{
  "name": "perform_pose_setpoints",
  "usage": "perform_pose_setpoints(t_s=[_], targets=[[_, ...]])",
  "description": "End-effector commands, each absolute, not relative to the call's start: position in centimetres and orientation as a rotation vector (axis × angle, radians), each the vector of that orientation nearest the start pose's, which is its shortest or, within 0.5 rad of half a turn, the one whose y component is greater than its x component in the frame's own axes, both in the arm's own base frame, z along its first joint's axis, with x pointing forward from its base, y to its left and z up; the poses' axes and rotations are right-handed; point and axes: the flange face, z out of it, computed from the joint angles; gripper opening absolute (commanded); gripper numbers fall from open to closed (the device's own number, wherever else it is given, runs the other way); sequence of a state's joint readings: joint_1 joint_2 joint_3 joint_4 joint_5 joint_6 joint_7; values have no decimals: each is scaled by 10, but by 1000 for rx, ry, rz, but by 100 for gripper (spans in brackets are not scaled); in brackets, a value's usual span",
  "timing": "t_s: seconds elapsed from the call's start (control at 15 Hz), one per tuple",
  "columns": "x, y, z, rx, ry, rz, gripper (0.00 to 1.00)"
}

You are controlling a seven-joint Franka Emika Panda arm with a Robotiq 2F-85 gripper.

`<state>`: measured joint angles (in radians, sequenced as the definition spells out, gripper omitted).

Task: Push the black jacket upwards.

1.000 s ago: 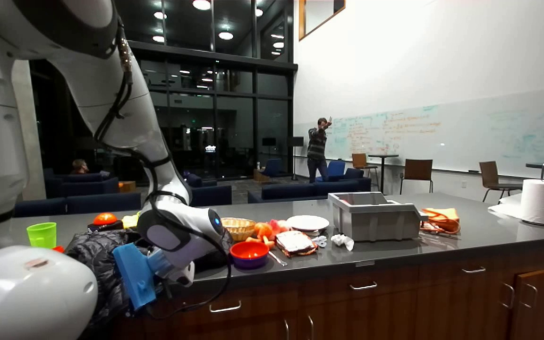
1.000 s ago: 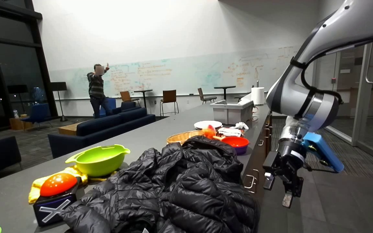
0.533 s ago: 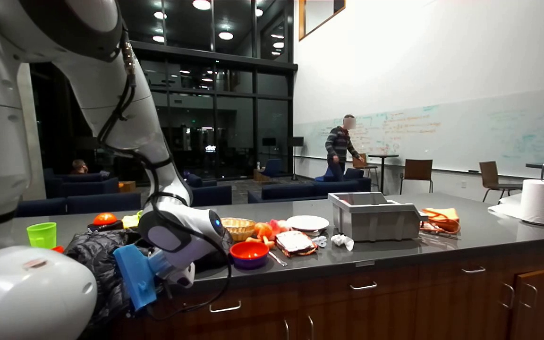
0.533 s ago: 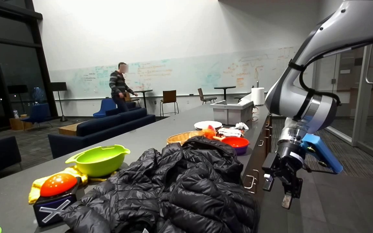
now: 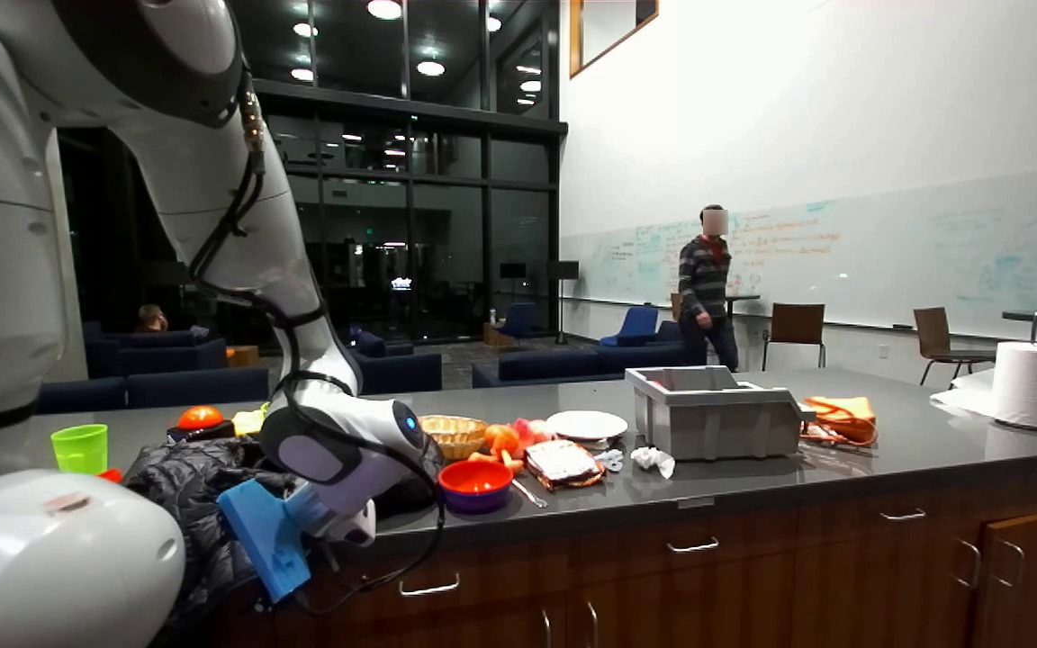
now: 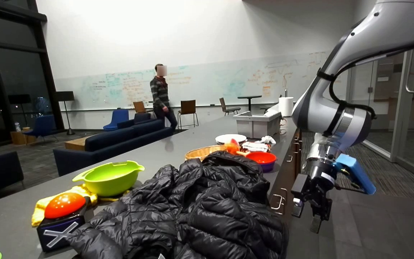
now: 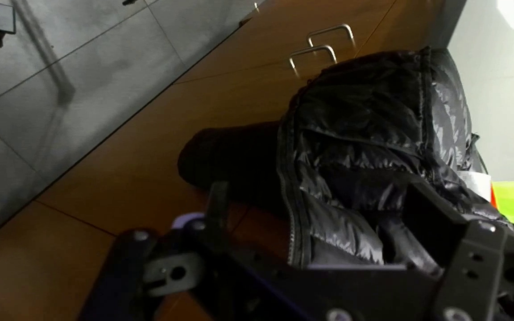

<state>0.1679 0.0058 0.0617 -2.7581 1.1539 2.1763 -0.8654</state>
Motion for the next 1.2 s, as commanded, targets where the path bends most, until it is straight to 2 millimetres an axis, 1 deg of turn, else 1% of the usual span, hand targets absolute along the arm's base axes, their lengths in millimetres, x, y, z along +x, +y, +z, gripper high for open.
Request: perform_pose_setpoints(t_s=[0.0, 0.33, 0.53, 0.87, 1.13], targets=[[316, 115, 171, -2274, -213, 258, 100], [310, 126, 141, -2187, -291, 167, 100], [310, 132, 127, -2140, -325, 89, 100], [317, 142, 112, -2083, -346, -77, 100], [320, 151, 101, -2039, -355, -149, 100]])
